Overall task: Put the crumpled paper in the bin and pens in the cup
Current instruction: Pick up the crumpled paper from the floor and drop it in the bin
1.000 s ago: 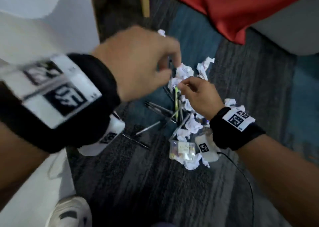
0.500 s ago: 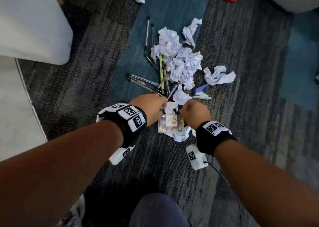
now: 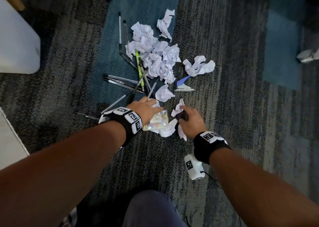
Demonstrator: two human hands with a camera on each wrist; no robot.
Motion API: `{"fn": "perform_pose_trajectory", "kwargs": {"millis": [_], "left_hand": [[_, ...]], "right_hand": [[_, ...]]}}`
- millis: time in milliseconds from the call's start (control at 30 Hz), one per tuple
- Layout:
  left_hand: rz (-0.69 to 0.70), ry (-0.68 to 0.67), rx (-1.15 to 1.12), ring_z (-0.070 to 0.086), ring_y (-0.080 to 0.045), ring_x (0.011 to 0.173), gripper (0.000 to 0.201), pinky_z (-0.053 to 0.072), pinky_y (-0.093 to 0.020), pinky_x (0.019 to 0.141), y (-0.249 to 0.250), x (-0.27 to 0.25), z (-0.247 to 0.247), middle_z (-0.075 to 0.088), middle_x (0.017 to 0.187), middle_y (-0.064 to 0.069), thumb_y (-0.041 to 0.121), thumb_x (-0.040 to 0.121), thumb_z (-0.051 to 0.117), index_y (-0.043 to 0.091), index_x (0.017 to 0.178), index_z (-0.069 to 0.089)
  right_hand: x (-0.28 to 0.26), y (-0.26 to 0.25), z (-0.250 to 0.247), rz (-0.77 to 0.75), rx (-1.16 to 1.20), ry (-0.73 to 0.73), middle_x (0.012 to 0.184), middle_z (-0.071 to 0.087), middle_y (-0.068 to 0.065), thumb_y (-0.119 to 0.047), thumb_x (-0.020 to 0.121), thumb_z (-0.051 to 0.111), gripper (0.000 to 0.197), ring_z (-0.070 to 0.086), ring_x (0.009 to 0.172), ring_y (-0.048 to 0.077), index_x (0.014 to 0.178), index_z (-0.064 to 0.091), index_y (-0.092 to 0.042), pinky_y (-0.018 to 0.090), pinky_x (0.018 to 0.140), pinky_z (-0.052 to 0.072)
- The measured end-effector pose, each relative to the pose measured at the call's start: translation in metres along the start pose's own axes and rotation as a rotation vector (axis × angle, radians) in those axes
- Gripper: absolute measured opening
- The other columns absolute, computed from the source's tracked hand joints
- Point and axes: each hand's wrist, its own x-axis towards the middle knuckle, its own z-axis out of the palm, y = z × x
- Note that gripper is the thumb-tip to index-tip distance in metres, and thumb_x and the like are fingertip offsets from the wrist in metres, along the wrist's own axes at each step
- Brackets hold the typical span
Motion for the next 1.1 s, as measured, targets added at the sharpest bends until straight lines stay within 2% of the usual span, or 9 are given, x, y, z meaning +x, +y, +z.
{"fn": "perform_pose_trajectory", "kwargs": {"millis": [133, 267, 367, 467, 567, 667, 900, 1033, 1100], "left_hand": [[-0.038, 0.019, 0.015, 0.032, -0.033, 0.127, 0.069, 0.042, -0.043, 0.097, 0.004, 0.005, 0.004, 0.030, 0.139, -0.010, 0.007, 0.092, 0.053, 0.027, 0.150, 0.022], [-0.104, -0.015, 0.006, 0.036, -0.035, 0.122, 0.032, 0.045, -0.043, 0.091, 0.002, 0.003, 0.006, 0.034, 0.131, -0.012, 0.011, 0.095, 0.050, 0.011, 0.127, 0.051], [-0.135, -0.006, -0.051, 0.041, -0.031, 0.108, 0.021, 0.045, -0.045, 0.090, -0.003, -0.001, 0.011, 0.035, 0.120, -0.008, 0.011, 0.096, 0.046, 0.004, 0.114, 0.053], [-0.151, 0.020, -0.154, 0.044, -0.030, 0.098, 0.007, 0.044, -0.043, 0.086, -0.009, -0.006, 0.016, 0.038, 0.113, -0.007, 0.015, 0.096, 0.040, 0.011, 0.097, 0.045], [-0.142, 0.044, -0.182, 0.045, -0.034, 0.109, 0.016, 0.043, -0.042, 0.083, -0.015, -0.012, 0.014, 0.038, 0.123, -0.014, 0.008, 0.093, 0.046, 0.004, 0.108, 0.050], [-0.096, 0.054, -0.093, 0.053, -0.034, 0.103, 0.019, 0.042, -0.039, 0.077, -0.023, -0.022, 0.003, 0.046, 0.117, -0.014, -0.001, 0.089, 0.050, 0.004, 0.107, 0.053], [-0.091, 0.222, -0.413, 0.050, -0.022, 0.088, 0.018, 0.036, -0.027, 0.072, -0.042, -0.055, -0.031, 0.050, 0.097, -0.002, 0.003, 0.087, 0.053, 0.021, 0.086, 0.053], [-0.077, 0.422, -0.414, 0.052, -0.019, 0.087, 0.012, 0.035, -0.026, 0.071, -0.062, -0.090, -0.081, 0.053, 0.096, 0.001, 0.005, 0.087, 0.055, 0.016, 0.090, 0.061], [-0.065, 0.567, -0.402, 0.050, -0.015, 0.082, 0.015, 0.039, -0.026, 0.073, -0.073, -0.112, -0.116, 0.050, 0.094, 0.003, 0.003, 0.085, 0.055, 0.015, 0.090, 0.062]], "right_hand": [[-0.001, 0.004, 0.002, 0.018, 0.074, 0.086, 0.131, 0.049, 0.010, -0.024, 0.084, 0.071, 0.066, 0.050, 0.121, 0.027, 0.142, 0.039, -0.023, 0.035, 0.102, 0.041], [0.012, -0.003, -0.002, -0.031, 0.018, 0.106, 0.144, 0.040, 0.009, -0.025, 0.086, 0.069, 0.074, 0.040, 0.133, 0.025, 0.149, 0.030, -0.027, 0.035, 0.108, 0.035], [0.023, -0.011, 0.000, -0.054, -0.074, 0.033, 0.147, 0.039, 0.008, -0.024, 0.086, 0.070, 0.066, 0.041, 0.133, 0.026, 0.145, 0.040, -0.025, 0.032, 0.108, 0.034], [0.029, -0.018, 0.006, -0.077, -0.151, 0.034, 0.136, 0.048, 0.008, -0.020, 0.084, 0.071, 0.054, 0.052, 0.121, 0.029, 0.135, 0.054, -0.017, 0.031, 0.101, 0.039], [0.031, -0.022, 0.009, -0.050, -0.164, 0.046, 0.130, 0.051, 0.007, -0.015, 0.083, 0.071, 0.043, 0.056, 0.112, 0.029, 0.126, 0.062, -0.014, 0.034, 0.095, 0.045], [0.033, -0.024, 0.008, -0.047, -0.173, 0.028, 0.120, 0.056, 0.010, -0.013, 0.082, 0.071, 0.033, 0.059, 0.104, 0.032, 0.114, 0.066, -0.014, 0.034, 0.088, 0.048], [0.037, -0.041, -0.006, 0.025, -0.119, 0.071, 0.093, 0.070, 0.014, -0.015, 0.083, 0.069, 0.010, 0.065, 0.090, 0.031, 0.093, 0.069, -0.017, 0.029, 0.074, 0.046], [0.031, -0.100, -0.024, -0.164, 0.058, 0.182, 0.085, 0.068, 0.003, -0.014, 0.083, 0.073, 0.016, 0.060, 0.069, 0.014, 0.091, 0.064, -0.025, 0.021, 0.066, 0.042], [0.025, -0.145, -0.037, -0.318, 0.176, 0.226, 0.085, 0.066, -0.004, -0.016, 0.081, 0.076, 0.024, 0.059, 0.068, 0.005, 0.094, 0.061, -0.030, 0.017, 0.062, 0.042]]}}
